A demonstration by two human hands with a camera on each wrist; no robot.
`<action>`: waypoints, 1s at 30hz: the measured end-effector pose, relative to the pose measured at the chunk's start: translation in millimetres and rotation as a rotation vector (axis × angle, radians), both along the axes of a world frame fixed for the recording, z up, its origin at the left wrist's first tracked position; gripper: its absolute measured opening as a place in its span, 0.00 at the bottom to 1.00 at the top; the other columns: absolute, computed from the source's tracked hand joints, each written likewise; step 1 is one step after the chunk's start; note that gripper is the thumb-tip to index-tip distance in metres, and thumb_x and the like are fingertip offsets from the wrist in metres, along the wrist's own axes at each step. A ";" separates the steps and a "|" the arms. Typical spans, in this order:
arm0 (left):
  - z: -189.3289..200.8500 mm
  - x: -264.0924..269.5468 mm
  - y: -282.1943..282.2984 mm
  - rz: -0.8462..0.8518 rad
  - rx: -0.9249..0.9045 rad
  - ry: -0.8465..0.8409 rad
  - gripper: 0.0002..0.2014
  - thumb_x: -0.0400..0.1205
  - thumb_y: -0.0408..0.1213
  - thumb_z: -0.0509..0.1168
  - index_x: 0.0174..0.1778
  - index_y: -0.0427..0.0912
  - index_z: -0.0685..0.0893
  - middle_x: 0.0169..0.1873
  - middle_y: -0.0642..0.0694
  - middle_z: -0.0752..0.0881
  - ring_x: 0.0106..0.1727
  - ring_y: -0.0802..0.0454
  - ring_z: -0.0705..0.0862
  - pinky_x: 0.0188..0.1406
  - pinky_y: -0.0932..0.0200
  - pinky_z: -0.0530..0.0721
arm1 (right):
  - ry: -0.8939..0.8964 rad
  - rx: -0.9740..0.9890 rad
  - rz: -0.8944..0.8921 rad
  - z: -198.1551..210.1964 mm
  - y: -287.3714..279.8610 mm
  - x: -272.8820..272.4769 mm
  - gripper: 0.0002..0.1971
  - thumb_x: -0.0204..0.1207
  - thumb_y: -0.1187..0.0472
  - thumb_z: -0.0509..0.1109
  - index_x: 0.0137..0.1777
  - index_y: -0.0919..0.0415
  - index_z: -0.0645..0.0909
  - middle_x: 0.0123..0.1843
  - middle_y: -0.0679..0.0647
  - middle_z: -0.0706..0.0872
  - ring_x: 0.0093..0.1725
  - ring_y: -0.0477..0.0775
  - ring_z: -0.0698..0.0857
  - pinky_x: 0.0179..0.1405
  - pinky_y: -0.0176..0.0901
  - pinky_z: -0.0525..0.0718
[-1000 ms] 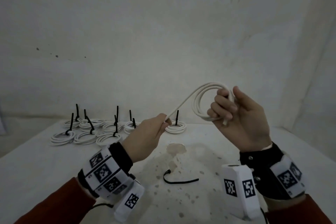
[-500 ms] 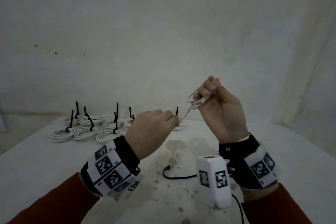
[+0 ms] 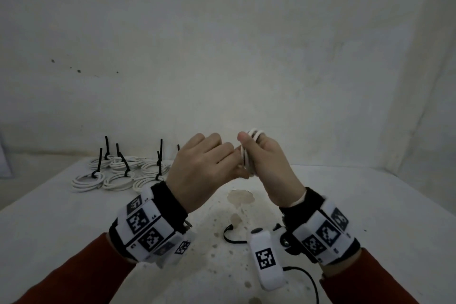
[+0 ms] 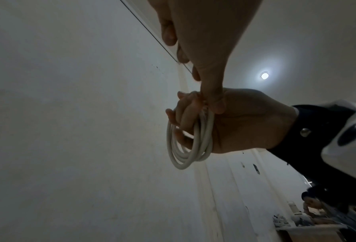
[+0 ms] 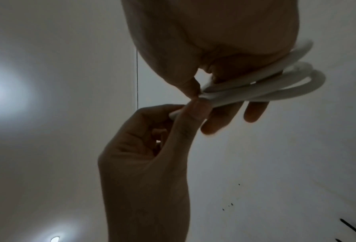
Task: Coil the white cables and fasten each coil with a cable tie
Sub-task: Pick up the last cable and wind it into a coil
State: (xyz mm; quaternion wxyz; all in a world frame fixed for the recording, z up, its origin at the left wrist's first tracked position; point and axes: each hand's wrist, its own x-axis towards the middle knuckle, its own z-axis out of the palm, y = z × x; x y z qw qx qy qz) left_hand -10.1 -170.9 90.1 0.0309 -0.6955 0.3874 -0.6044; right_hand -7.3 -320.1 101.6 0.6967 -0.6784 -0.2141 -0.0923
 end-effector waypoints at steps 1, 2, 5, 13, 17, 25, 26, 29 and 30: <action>-1.8 -1.1 -1.6 -0.013 -0.020 -0.017 0.19 0.81 0.51 0.67 0.32 0.40 0.84 0.28 0.47 0.81 0.30 0.47 0.76 0.30 0.53 0.68 | -0.004 -0.018 -0.023 -1.1 1.9 -0.2 0.21 0.86 0.60 0.60 0.32 0.72 0.73 0.21 0.52 0.76 0.21 0.46 0.74 0.22 0.34 0.73; -3.1 -2.1 -3.3 -0.035 -0.048 -0.024 0.18 0.81 0.52 0.67 0.34 0.40 0.84 0.30 0.47 0.82 0.31 0.47 0.76 0.31 0.54 0.68 | 0.006 -0.028 -0.050 -3.0 3.8 0.4 0.20 0.86 0.59 0.59 0.36 0.74 0.74 0.22 0.53 0.75 0.21 0.46 0.73 0.20 0.34 0.72; -1.6 -2.0 -4.4 -0.094 -0.157 0.054 0.21 0.78 0.58 0.66 0.47 0.41 0.77 0.40 0.45 0.84 0.40 0.49 0.76 0.38 0.55 0.71 | 0.077 -0.048 -0.068 -10.3 5.6 2.0 0.17 0.87 0.55 0.56 0.42 0.66 0.75 0.23 0.51 0.72 0.20 0.46 0.69 0.17 0.36 0.66; -10.0 19.7 7.7 -0.322 -0.411 1.058 0.29 0.79 0.59 0.61 0.72 0.47 0.70 0.61 0.56 0.82 0.64 0.64 0.78 0.64 0.64 0.74 | 0.254 -0.069 0.211 -5.7 -14.1 -0.1 0.35 0.86 0.40 0.45 0.31 0.65 0.78 0.15 0.50 0.65 0.11 0.44 0.58 0.14 0.29 0.55; -15.0 16.4 1.1 -0.427 -0.383 1.194 0.14 0.83 0.50 0.60 0.57 0.46 0.80 0.49 0.51 0.86 0.51 0.62 0.84 0.51 0.69 0.78 | 0.186 -0.119 0.012 -3.6 -16.2 0.1 0.37 0.86 0.40 0.44 0.27 0.66 0.78 0.15 0.53 0.69 0.11 0.46 0.61 0.14 0.28 0.57; -27.6 -0.9 -18.6 -0.713 -0.540 1.500 0.12 0.82 0.46 0.61 0.53 0.40 0.77 0.27 0.55 0.81 0.30 0.58 0.80 0.40 0.56 0.83 | 0.165 -0.027 -0.365 -3.7 -13.6 9.3 0.25 0.86 0.42 0.48 0.39 0.61 0.71 0.32 0.56 0.74 0.14 0.47 0.68 0.13 0.34 0.64; -27.8 -3.1 -21.7 -0.757 -0.589 1.537 0.13 0.81 0.43 0.61 0.57 0.40 0.74 0.26 0.55 0.80 0.27 0.58 0.78 0.38 0.58 0.83 | 0.179 -0.054 -0.371 -4.1 -11.9 9.5 0.24 0.86 0.41 0.48 0.42 0.61 0.70 0.33 0.56 0.74 0.15 0.46 0.68 0.13 0.34 0.64; -30.6 -3.7 -26.9 -0.698 -0.616 1.452 0.11 0.84 0.39 0.60 0.61 0.45 0.73 0.26 0.57 0.76 0.24 0.58 0.74 0.31 0.55 0.81 | 0.251 -0.090 -0.347 -4.9 -8.7 10.1 0.24 0.85 0.39 0.47 0.46 0.61 0.69 0.35 0.54 0.71 0.19 0.46 0.68 0.13 0.32 0.62; -31.8 -4.3 -28.2 -0.670 -0.607 1.401 0.09 0.84 0.41 0.60 0.59 0.47 0.75 0.28 0.58 0.77 0.25 0.58 0.74 0.30 0.53 0.80 | 0.285 -0.072 -0.327 -3.9 -8.6 10.3 0.24 0.84 0.39 0.47 0.47 0.61 0.68 0.36 0.53 0.69 0.20 0.47 0.67 0.14 0.32 0.61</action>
